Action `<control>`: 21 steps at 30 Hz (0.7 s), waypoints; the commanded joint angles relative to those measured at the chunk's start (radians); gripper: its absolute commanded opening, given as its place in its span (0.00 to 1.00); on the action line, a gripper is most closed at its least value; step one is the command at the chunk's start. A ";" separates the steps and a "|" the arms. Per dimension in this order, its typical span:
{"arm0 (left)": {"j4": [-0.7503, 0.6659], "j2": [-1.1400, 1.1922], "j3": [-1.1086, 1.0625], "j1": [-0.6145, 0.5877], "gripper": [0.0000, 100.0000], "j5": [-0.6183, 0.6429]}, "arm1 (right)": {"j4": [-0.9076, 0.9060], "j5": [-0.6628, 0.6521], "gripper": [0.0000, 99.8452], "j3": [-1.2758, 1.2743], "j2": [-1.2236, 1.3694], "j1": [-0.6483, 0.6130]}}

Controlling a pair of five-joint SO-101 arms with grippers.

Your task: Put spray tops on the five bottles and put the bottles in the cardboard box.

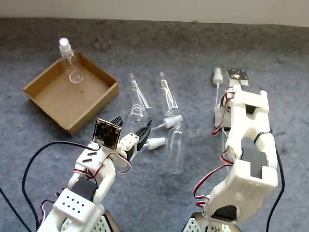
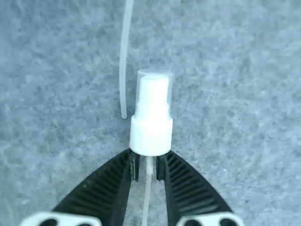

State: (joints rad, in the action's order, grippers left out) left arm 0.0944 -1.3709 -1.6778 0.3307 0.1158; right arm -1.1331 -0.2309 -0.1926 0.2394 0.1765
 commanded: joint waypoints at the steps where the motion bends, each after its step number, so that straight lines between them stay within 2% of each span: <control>1: -0.023 -0.018 -0.027 0.013 0.07 0.005 | -0.036 0.000 0.05 0.090 -0.019 0.036; 8: -0.023 -0.018 -0.027 0.013 0.07 0.005 | -0.186 -0.002 0.05 0.254 -0.019 0.048; 14: -0.023 -0.018 -0.027 0.013 0.07 0.005 | -0.194 -0.003 0.06 0.288 -0.012 0.021; 19: -0.021 -0.016 -0.027 0.013 0.07 0.005 | -0.194 -0.003 0.19 0.288 -0.012 -0.038; 21: -0.021 -0.016 -0.027 0.013 0.07 0.005 | -0.183 0.005 0.20 0.288 -0.012 -0.051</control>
State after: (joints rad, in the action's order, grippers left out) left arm 0.0944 -1.3709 -1.6778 0.3307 0.1158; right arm -1.3188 -0.2309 0.0361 0.2394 0.1550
